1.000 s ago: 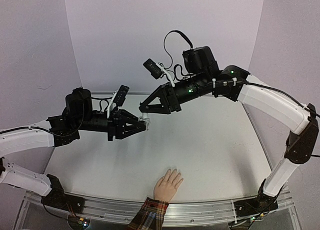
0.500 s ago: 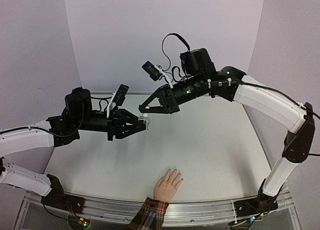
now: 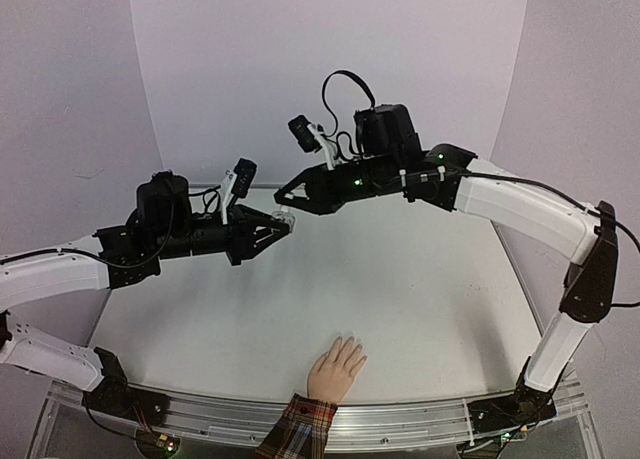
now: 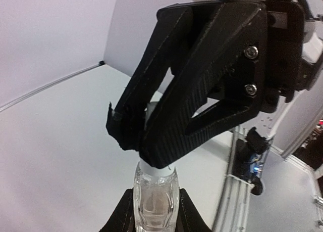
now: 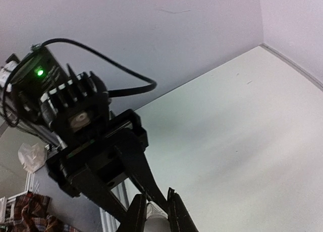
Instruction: Paint the nails
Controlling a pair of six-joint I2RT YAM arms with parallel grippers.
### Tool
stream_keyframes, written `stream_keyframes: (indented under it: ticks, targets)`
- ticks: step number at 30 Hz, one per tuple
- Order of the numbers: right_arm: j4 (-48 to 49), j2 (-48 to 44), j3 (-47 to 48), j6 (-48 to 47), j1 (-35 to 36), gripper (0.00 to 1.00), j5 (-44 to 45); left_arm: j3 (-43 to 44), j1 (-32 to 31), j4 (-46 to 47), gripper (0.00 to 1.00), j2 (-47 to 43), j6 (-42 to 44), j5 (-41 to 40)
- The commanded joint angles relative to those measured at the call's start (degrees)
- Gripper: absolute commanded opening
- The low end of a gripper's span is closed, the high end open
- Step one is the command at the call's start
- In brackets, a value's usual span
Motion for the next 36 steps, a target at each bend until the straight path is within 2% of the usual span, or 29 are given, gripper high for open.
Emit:
stream_keyframes:
  ticks: [1, 5, 8, 13, 17, 19, 21, 23, 25, 30, 33, 36]
  targets:
    - [-3.8, 6.0, 3.3, 8.7, 3.9, 0.00, 13.8, 6.4, 0.9, 7.1, 0.00, 2.8, 5.8, -16.8]
    - [-9.4, 11.3, 9.3, 22.0, 8.4, 0.00, 40.2, 6.5, 0.9, 10.8, 0.00, 7.2, 8.4, -24.4]
    - [-12.6, 13.8, 12.7, 28.1, 10.7, 0.00, 51.8, 6.6, 0.8, 13.4, 0.00, 9.8, 8.6, -27.5]
    - [-14.2, 16.0, 17.9, 28.6, 12.1, 0.02, 55.6, 6.1, 0.8, 14.3, 0.00, 10.9, 7.5, -27.0]
    - [-14.4, 12.9, 16.7, 26.4, 11.0, 0.28, 55.8, 3.6, 0.8, 13.6, 0.00, 9.5, 5.3, -25.4]
    - [-13.6, 9.3, 13.4, 24.7, 9.3, 0.41, 52.1, 2.0, 0.8, 12.2, 0.00, 7.9, 4.0, -24.0]
    - [-12.3, 5.3, 10.1, 21.5, 8.1, 0.63, 47.6, 0.8, 0.8, 10.0, 0.00, 6.0, 2.6, -22.4]
    - [-11.4, 1.8, 7.3, 16.0, 6.4, 0.77, 40.8, 0.3, 0.8, 7.2, 0.00, 4.2, 1.5, -19.7]
    - [-10.2, -0.8, 4.4, 9.6, 4.7, 0.92, 29.6, 0.5, 0.9, 4.7, 0.00, 3.1, 0.8, -15.0]
    - [-9.3, -4.6, 0.7, -4.7, 0.1, 0.94, -1.2, -0.2, 1.0, 3.8, 0.00, 0.1, -0.1, 1.2]
    - [-9.2, -4.6, 1.8, -6.6, -2.0, 0.89, -13.5, -0.9, 1.0, 5.5, 0.00, -0.8, -0.4, 12.4]
    - [-9.0, -3.2, 4.6, -6.5, -2.9, 0.79, -21.2, -2.5, 1.1, 9.1, 0.00, -2.1, -1.6, 18.9]
